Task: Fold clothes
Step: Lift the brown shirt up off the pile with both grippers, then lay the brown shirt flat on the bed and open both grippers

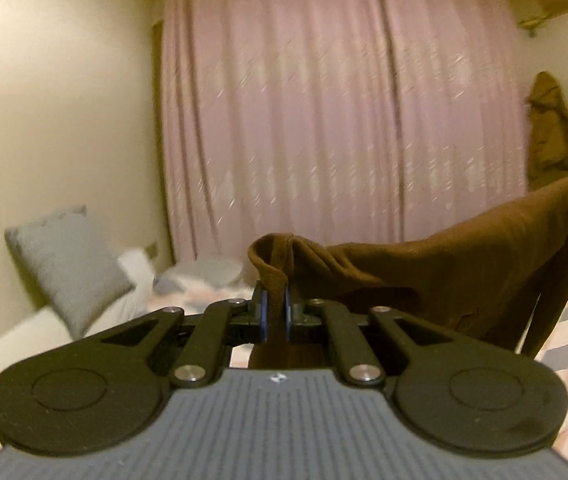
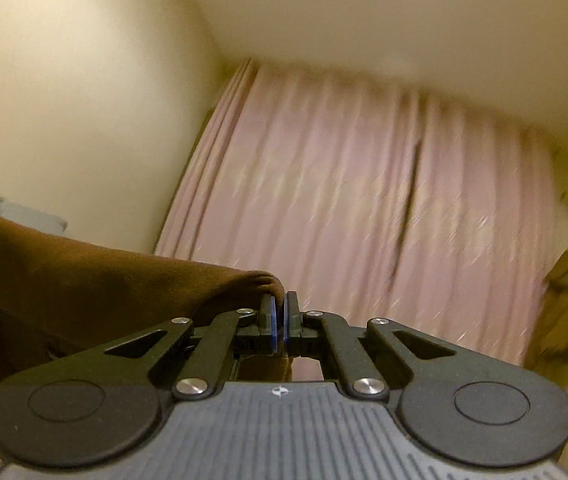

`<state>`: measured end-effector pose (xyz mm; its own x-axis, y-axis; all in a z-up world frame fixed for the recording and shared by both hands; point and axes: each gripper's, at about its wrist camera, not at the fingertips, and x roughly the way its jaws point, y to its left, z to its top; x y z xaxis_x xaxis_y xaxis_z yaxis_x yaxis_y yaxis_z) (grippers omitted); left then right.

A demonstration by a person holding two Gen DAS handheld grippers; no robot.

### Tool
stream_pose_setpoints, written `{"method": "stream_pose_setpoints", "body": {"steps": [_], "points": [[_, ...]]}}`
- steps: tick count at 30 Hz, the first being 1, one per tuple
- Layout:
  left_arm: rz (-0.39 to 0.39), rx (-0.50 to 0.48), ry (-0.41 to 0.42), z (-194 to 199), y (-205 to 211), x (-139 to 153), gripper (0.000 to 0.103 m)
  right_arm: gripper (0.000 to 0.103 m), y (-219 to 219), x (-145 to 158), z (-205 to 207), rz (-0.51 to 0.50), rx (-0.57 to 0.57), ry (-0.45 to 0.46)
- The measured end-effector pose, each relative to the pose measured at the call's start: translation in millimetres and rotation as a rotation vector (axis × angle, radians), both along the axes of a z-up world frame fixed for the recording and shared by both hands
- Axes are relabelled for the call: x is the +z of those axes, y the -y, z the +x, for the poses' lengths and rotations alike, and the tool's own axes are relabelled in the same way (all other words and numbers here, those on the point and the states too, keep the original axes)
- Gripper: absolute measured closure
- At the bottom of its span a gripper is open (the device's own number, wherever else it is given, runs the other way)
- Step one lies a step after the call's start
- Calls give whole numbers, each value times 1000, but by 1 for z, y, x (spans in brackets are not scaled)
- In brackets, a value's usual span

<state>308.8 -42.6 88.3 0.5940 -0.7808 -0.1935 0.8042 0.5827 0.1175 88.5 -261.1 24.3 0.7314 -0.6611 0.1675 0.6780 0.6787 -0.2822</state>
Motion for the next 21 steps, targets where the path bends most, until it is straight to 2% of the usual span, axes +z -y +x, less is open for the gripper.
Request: {"method": "stream_pose_setpoints", "body": {"steps": [5,11,14,16,19,21], "points": [[-24,-91,98,-105,-17,34,97,102,-9,45,-113,-50,-26,21],[-35,-202,87,-188,-33,44,97,101,-29,73,-225,-81,-70,14],[6,-253,43,-198,-15,35,97,101,-29,71,-249,-60,-113,-18],[49,-278,-8,-191,11,20,97,101,-18,61,-251,-27,-147,-54],[121,-295,-126,-163,73,-16,97,101,15,33,-237,56,-209,-146],[188,-287,-215,-135,130,-52,97,101,46,5,-218,114,-244,-218]]}}
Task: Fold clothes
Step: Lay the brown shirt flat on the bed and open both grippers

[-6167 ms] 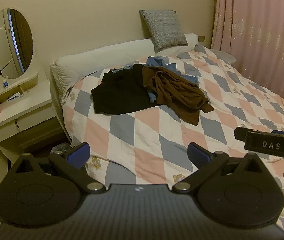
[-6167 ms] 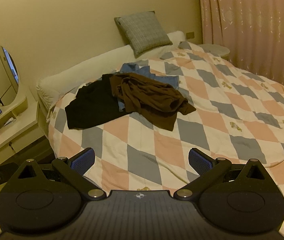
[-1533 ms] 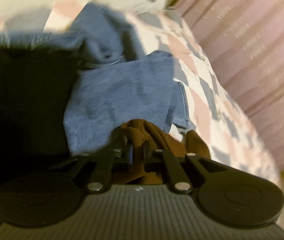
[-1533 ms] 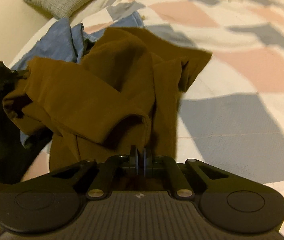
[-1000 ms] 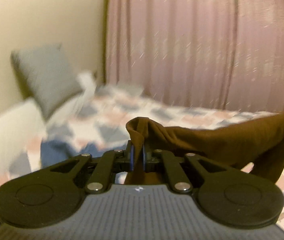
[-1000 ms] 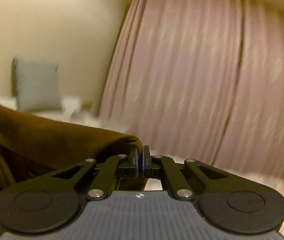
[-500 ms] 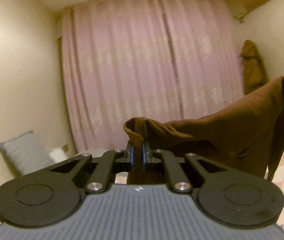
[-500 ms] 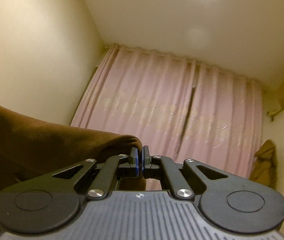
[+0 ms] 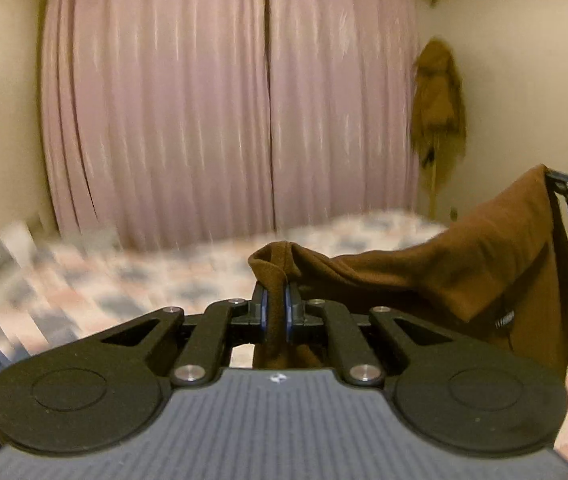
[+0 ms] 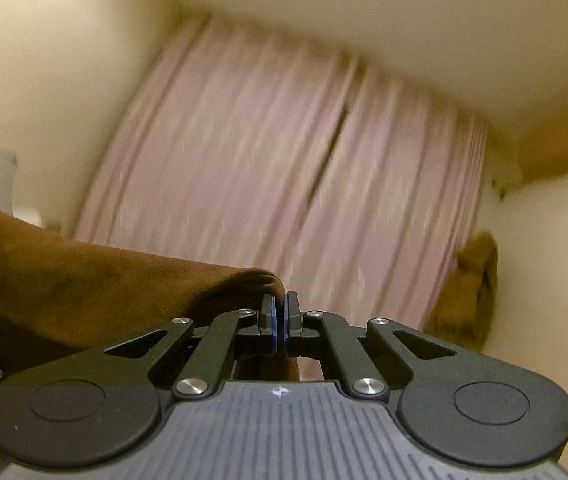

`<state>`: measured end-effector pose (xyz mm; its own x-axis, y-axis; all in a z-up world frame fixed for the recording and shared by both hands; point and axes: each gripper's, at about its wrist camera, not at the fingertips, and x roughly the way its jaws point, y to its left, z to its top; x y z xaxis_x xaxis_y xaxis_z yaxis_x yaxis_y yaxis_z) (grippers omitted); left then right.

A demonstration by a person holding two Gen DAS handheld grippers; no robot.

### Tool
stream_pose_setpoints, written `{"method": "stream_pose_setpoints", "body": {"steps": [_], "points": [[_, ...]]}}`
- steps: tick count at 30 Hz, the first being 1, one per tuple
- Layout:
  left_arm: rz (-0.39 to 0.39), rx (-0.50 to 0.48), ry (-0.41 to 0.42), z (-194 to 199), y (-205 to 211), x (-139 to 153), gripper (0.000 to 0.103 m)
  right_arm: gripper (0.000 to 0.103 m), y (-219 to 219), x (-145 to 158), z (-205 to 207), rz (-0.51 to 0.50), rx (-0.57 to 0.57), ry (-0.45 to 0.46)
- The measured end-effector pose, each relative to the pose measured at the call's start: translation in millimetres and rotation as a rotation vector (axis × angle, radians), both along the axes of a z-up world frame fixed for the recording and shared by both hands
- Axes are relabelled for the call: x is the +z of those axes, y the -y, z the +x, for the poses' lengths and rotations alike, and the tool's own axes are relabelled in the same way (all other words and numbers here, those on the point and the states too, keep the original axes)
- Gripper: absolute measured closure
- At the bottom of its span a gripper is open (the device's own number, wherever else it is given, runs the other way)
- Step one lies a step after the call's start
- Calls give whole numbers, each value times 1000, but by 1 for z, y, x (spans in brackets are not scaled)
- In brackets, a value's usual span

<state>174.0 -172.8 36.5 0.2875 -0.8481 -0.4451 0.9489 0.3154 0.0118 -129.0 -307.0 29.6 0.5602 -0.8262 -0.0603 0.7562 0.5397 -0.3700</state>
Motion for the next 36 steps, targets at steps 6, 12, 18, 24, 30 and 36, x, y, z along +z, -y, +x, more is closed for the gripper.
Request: {"method": "stream_pose_setpoints", "body": {"steps": [6,12,18,24,30,36], "points": [[297,57,-86,70,161,-136,86,89,143,-127,98,311,-111,-269],[467,64,-199,85,140,-252,79,46,171,-237,105,575,-158,-359],[588,-24,-520,29,36,-326,71,46,116,-306,42,932,-213,-265],[700,-35,-588,-22,-1,-380,58,46,24,-310,-20,1203,-291,-179],[699,-87,-635,-26,-4,-396,103,46,14,-311,-19,1279,-348,-168],[372,-15,-648,68,-15,-304,103,46,9,-294,-13,1229,-377,-160]]}}
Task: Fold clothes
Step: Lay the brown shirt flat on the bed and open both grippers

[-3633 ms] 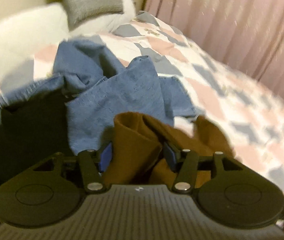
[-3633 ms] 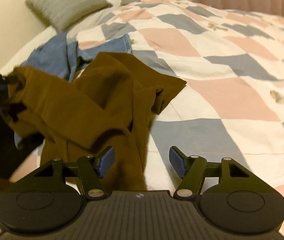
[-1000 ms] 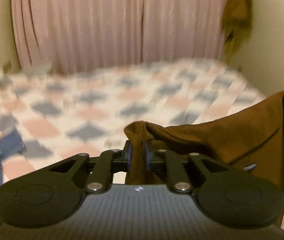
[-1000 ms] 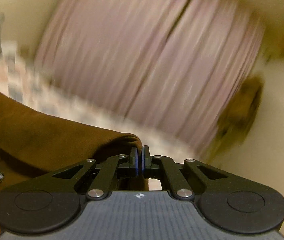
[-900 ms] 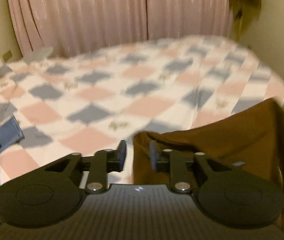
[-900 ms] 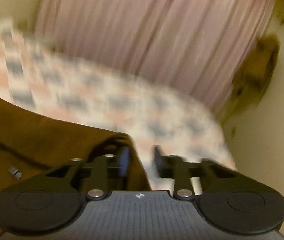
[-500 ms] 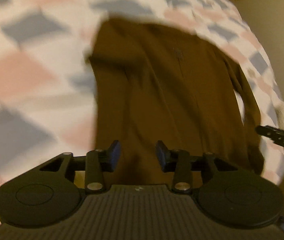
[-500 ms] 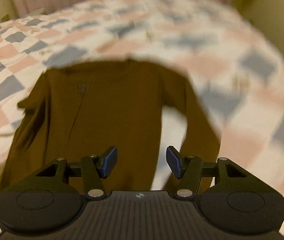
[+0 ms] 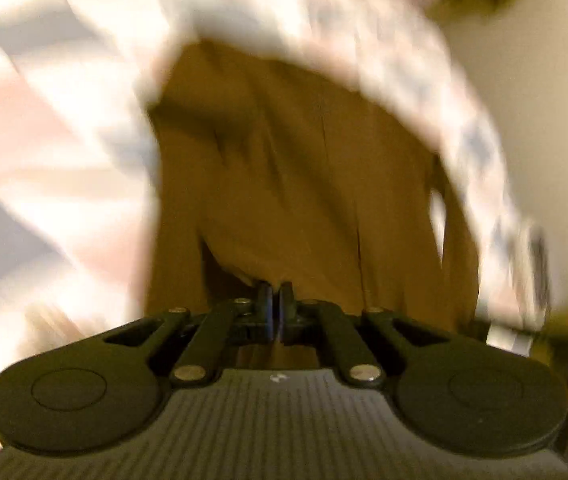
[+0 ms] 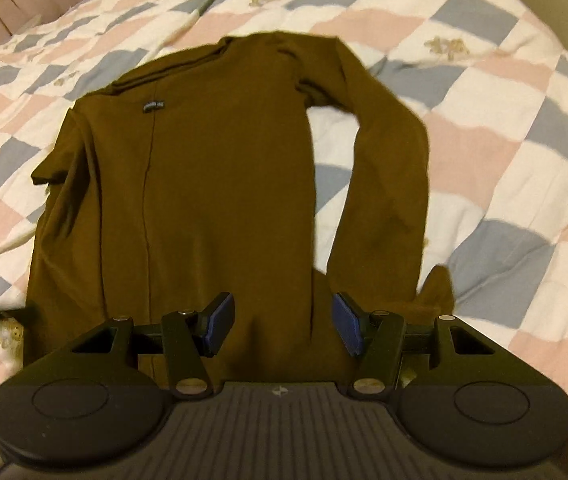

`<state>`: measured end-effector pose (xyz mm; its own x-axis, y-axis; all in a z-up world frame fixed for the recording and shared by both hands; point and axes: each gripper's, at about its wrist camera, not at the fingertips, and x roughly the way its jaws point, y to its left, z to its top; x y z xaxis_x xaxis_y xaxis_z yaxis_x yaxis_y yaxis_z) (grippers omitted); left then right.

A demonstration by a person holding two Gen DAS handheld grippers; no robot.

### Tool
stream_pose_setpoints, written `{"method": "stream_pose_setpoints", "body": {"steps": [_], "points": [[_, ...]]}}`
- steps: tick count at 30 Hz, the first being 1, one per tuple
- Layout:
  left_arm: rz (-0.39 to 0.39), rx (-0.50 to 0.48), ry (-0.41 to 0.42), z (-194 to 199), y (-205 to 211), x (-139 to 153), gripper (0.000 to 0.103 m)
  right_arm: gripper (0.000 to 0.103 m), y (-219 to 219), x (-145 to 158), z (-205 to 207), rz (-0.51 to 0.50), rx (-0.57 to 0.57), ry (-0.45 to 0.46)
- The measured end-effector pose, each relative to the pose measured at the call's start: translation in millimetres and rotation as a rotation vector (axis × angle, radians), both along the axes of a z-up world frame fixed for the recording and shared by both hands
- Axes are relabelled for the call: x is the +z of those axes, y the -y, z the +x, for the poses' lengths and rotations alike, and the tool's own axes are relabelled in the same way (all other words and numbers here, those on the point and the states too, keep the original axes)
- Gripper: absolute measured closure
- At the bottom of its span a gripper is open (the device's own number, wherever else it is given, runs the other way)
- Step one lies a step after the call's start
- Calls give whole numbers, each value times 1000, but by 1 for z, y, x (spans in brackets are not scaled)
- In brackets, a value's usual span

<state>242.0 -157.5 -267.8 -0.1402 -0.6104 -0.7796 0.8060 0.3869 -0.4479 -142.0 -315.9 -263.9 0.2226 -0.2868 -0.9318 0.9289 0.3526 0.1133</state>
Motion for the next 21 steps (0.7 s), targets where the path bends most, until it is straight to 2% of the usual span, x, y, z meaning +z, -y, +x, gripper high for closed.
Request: {"method": "stream_pose_setpoints", "body": {"steps": [2,4,6,8,11,12,15,17,19,21], "points": [[-82,146,129,69,-13,40,103,46,1,9,0,-29,-8,-7],[-97,303,270,140,-27,67,103,46,4,17,-1,-55,-29,-14],[-11,413,368,194,-48,73,100,46,5,22,-4,-70,-57,-14],[156,498,404,230,-71,59,96,46,4,23,-8,-74,-84,-20],[280,497,331,220,-106,24,96,46,0,19,-21,-63,-145,-37],[299,487,295,209,-113,13,96,46,-2,17,-28,-56,-169,-41],[300,429,97,147,-120,-17,96,46,-8,12,-48,-41,-228,-60],[281,352,-21,99,-113,-29,96,46,-11,8,-61,-43,-242,-82],[261,266,-101,61,-95,-37,96,46,-10,4,-70,-55,-219,-98],[243,181,-140,27,-78,-37,92,47,-9,1,-70,-73,-125,-121]]}}
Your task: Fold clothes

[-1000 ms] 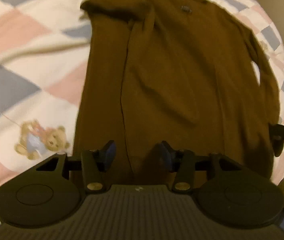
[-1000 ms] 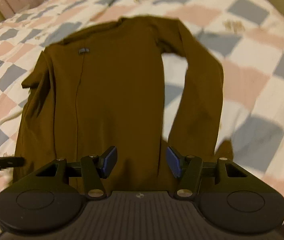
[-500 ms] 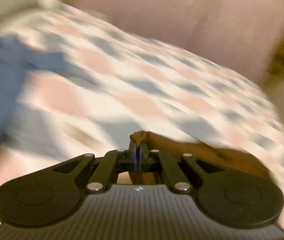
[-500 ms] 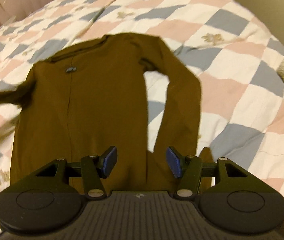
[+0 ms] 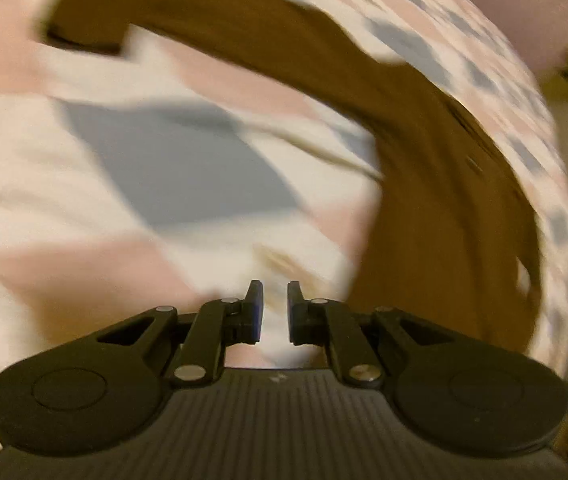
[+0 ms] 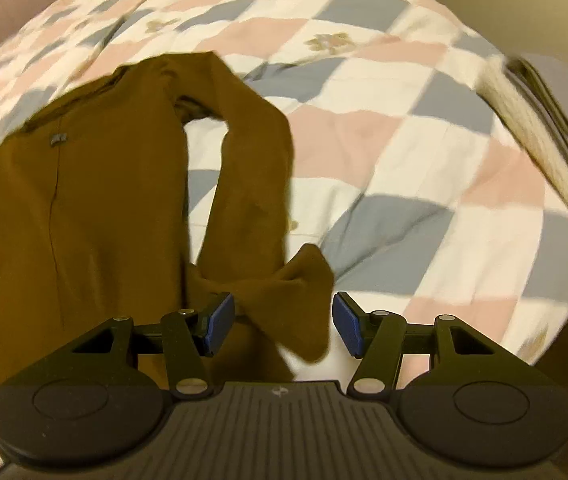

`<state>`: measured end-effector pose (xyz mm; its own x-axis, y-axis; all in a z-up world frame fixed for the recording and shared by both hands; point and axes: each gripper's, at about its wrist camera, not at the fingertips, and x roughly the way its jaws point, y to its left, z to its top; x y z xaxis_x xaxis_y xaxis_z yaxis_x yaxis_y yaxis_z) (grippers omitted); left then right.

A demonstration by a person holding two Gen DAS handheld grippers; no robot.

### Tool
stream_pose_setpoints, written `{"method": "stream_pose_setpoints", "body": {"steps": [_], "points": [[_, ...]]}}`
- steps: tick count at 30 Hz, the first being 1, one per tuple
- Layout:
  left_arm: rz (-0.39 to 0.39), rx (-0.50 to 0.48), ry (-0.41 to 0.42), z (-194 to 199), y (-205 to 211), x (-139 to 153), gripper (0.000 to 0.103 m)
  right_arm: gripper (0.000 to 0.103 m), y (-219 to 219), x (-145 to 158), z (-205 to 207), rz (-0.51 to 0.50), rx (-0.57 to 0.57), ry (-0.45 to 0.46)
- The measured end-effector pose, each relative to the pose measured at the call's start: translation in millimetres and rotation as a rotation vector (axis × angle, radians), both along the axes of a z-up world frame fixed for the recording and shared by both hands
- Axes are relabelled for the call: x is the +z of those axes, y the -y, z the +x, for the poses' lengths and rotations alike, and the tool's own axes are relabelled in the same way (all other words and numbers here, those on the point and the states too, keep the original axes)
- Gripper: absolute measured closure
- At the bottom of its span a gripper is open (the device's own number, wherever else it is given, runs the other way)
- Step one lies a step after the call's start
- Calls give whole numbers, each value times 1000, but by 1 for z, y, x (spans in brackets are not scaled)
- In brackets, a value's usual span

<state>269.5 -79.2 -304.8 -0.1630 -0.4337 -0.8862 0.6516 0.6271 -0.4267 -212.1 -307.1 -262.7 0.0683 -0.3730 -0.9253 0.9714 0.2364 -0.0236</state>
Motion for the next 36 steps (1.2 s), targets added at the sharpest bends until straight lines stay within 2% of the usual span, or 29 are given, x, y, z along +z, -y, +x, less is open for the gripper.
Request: {"method": "stream_pose_setpoints", "body": {"steps": [2,4,6,7,8,9,10,12,14,16,18,19,20,21,22,23,26,27,28,30,32,36], "points": [[-13,-78,10,-28,15,2,89,47,-6,-1,9,-33,195,-44],[-13,-113,23,-48,23,0,88,48,-15,-8,20,-66,411,-118],[-11,-130,31,-65,29,-1,88,50,-16,-23,27,-67,543,-169],[-11,-125,32,-71,30,-2,88,51,-11,-32,27,-45,569,-161],[-7,-122,40,-74,34,-2,88,69,-6,-42,26,-12,586,-154],[1,-120,55,-78,38,-2,88,99,0,-51,24,22,602,-165],[3,-116,72,-81,38,0,88,100,5,-53,20,33,612,-184],[-2,-104,108,-84,35,7,88,100,17,-39,6,-8,609,-218],[-2,-71,143,-87,32,14,88,100,35,-3,-19,-129,555,-271],[7,-26,175,-86,25,19,84,100,57,38,-48,-297,477,-365],[19,9,200,-86,19,20,82,95,84,64,-78,-433,370,-472],[25,18,205,-86,15,19,80,88,98,68,-90,-466,308,-526],[34,24,206,-86,12,16,76,59,112,65,-99,-458,254,-566],[43,30,207,-87,8,12,73,43,123,59,-106,-420,213,-582],[53,36,208,-87,5,9,72,45,128,53,-111,-381,183,-548],[60,47,197,-86,0,3,72,47,124,47,-116,-334,159,-440],[77,82,152,-84,-12,-13,72,46,98,22,-126,-109,96,32],[81,88,143,-84,-14,-18,72,46,84,5,-126,-5,70,175],[80,85,132,-83,-16,-23,72,46,69,-14,-123,86,56,274],[78,57,123,-81,-14,-34,69,46,40,-45,-112,211,62,374],[70,4,110,-78,-10,-45,62,46,16,-67,-101,282,90,404],[71,-76,112,-72,-4,-67,58,46,-9,-84,-91,294,114,427]]}}
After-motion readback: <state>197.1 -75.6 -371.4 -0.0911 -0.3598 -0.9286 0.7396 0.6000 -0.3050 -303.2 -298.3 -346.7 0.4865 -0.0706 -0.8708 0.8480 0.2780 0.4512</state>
